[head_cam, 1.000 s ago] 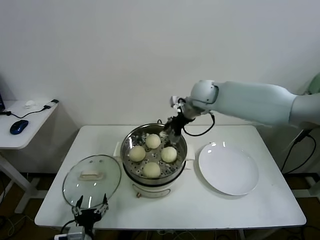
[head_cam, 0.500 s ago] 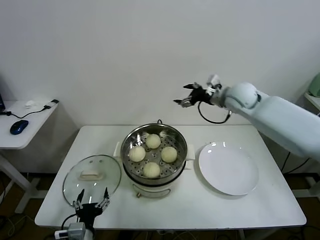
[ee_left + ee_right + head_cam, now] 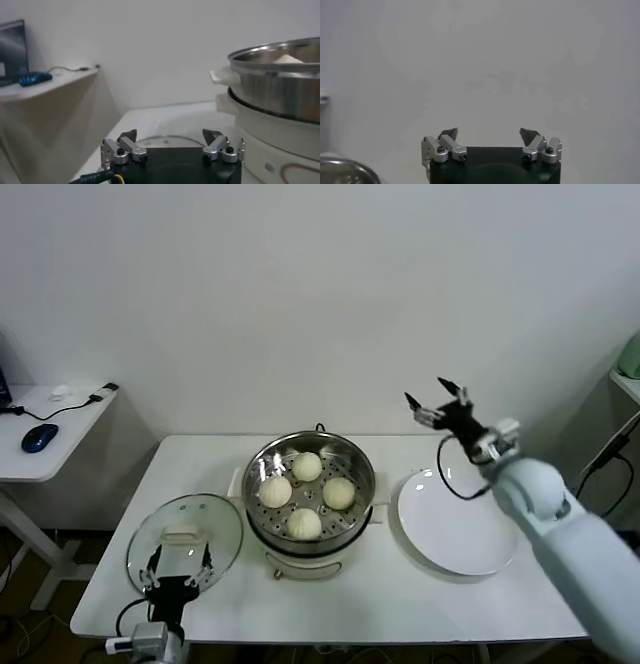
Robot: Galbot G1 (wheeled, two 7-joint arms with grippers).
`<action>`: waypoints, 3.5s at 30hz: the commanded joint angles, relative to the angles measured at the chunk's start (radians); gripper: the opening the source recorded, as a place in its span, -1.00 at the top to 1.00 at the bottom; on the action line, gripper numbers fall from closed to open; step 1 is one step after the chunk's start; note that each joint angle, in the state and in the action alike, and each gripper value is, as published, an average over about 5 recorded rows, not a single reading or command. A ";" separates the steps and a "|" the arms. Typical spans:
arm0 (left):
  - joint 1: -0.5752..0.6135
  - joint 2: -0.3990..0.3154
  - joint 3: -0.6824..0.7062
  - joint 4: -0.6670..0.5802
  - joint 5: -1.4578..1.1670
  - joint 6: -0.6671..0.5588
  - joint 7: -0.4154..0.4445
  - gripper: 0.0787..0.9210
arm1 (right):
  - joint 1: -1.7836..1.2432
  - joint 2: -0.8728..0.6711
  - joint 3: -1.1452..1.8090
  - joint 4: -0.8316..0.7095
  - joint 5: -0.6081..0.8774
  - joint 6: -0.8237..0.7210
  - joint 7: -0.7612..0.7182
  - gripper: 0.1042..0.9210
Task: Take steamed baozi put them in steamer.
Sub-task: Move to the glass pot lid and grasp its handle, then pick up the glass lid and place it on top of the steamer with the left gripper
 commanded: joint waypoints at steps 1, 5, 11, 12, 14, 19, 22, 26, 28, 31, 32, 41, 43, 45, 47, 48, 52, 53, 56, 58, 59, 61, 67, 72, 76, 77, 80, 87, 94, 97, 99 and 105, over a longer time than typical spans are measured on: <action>-0.002 -0.007 0.005 -0.006 0.005 -0.013 0.002 -0.77 | -0.641 0.306 0.418 0.045 -0.193 0.290 0.021 -0.76; -0.010 0.007 0.001 0.013 0.038 -0.066 0.000 -0.77 | -0.680 0.391 0.399 0.034 -0.210 0.298 0.005 -0.76; -0.015 0.022 0.002 0.031 0.053 -0.093 0.002 -0.77 | -0.702 0.445 0.345 -0.004 -0.256 0.285 0.005 -0.76; -0.017 0.022 0.003 0.034 0.062 -0.096 0.002 -0.77 | -0.702 0.449 0.340 -0.006 -0.261 0.281 0.009 -0.76; -0.022 0.021 0.003 0.042 0.086 -0.101 0.000 -0.77 | -0.702 0.451 0.332 -0.006 -0.265 0.270 0.016 -0.76; -0.038 0.026 -0.004 0.089 0.273 -0.144 -0.070 -0.77 | -0.695 0.436 0.328 0.010 -0.253 0.231 0.040 -0.76; -0.049 0.041 -0.013 0.117 0.472 -0.164 -0.150 -0.77 | -0.685 0.427 0.325 0.025 -0.236 0.204 0.055 -0.76; -0.058 0.081 -0.036 0.147 0.760 -0.187 -0.209 -0.77 | -0.661 0.421 0.319 0.049 -0.215 0.165 0.073 -0.76; -0.058 0.108 -0.044 0.175 0.927 -0.195 -0.221 -0.77 | -0.649 0.418 0.316 0.054 -0.216 0.153 0.078 -0.76; -0.059 0.142 -0.047 0.246 1.180 -0.201 -0.240 -0.77 | -0.637 0.414 0.313 0.056 -0.218 0.137 0.081 -0.76; -0.063 0.147 -0.047 0.276 1.252 -0.199 -0.251 -0.77 | -0.635 0.412 0.313 0.058 -0.219 0.133 0.082 -0.76; -0.141 0.130 -0.048 0.450 1.392 -0.162 -0.283 -0.77 | -0.647 0.402 0.320 0.091 -0.222 0.114 0.084 -0.76; -0.154 0.129 -0.048 0.471 1.392 -0.154 -0.282 -0.77 | -0.651 0.400 0.321 0.099 -0.222 0.112 0.084 -0.76; -0.170 0.129 -0.047 0.495 1.391 -0.142 -0.280 -0.77 | -0.654 0.399 0.322 0.104 -0.221 0.110 0.084 -0.76; -0.187 0.132 -0.046 0.515 1.388 -0.132 -0.277 -0.77 | -0.656 0.399 0.324 0.108 -0.221 0.108 0.084 -0.76; -0.196 0.132 -0.046 0.524 1.386 -0.126 -0.277 -0.77 | -0.657 0.399 0.324 0.109 -0.221 0.108 0.084 -0.76; -0.229 0.134 -0.045 0.547 1.382 -0.106 -0.276 -0.77 | -0.661 0.400 0.326 0.109 -0.223 0.110 0.082 -0.76; -0.237 0.134 -0.045 0.550 1.382 -0.102 -0.275 -0.77 | -0.662 0.401 0.326 0.109 -0.224 0.111 0.082 -0.76; -0.259 0.136 -0.043 0.559 1.378 -0.089 -0.267 -0.77 | -0.664 0.404 0.326 0.108 -0.225 0.113 0.081 -0.76; -0.274 0.137 -0.040 0.564 1.368 -0.084 -0.259 -0.77 | -0.664 0.406 0.326 0.107 -0.227 0.115 0.081 -0.76; -0.280 0.138 -0.039 0.566 1.364 -0.083 -0.255 -0.77 | -0.664 0.407 0.326 0.107 -0.228 0.116 0.081 -0.76; -0.293 0.140 -0.034 0.570 1.358 -0.080 -0.249 -0.77 | -0.665 0.410 0.326 0.105 -0.232 0.117 0.080 -0.76; -0.331 0.146 -0.024 0.589 1.359 -0.074 -0.234 -0.77 | -0.667 0.418 0.323 0.104 -0.243 0.119 0.079 -0.76; -0.346 0.150 -0.014 0.604 1.366 -0.057 -0.223 -0.51 | -0.666 0.421 0.319 0.105 -0.249 0.118 0.079 -0.76; -0.343 0.156 -0.010 0.603 1.364 -0.043 -0.206 -0.22 | -0.666 0.424 0.318 0.106 -0.255 0.118 0.079 -0.76; -0.342 0.157 -0.009 0.604 1.365 -0.041 -0.200 -0.14 | -0.667 0.426 0.317 0.106 -0.256 0.118 0.079 -0.76; -0.341 0.157 -0.005 0.608 1.365 -0.036 -0.190 0.09 | -0.670 0.431 0.317 0.108 -0.260 0.119 0.078 -0.76; -0.345 0.150 0.001 0.615 1.354 -0.013 -0.192 0.56 | -0.669 0.433 0.317 0.106 -0.264 0.117 0.077 -0.76; -0.359 0.137 0.001 0.630 1.342 0.012 -0.197 0.87 | -0.669 0.429 0.321 0.113 -0.264 0.117 0.076 -0.76; -0.351 0.133 -0.002 0.610 1.333 0.016 -0.196 0.87 | -0.670 0.424 0.324 0.123 -0.264 0.113 0.076 -0.76; -0.339 0.129 -0.006 0.578 1.317 0.020 -0.192 0.87 | -0.671 0.420 0.327 0.135 -0.263 0.104 0.079 -0.76; -0.296 0.136 -0.023 0.423 1.258 0.036 -0.144 0.87 | -0.671 0.409 0.338 0.168 -0.278 0.050 0.087 -0.76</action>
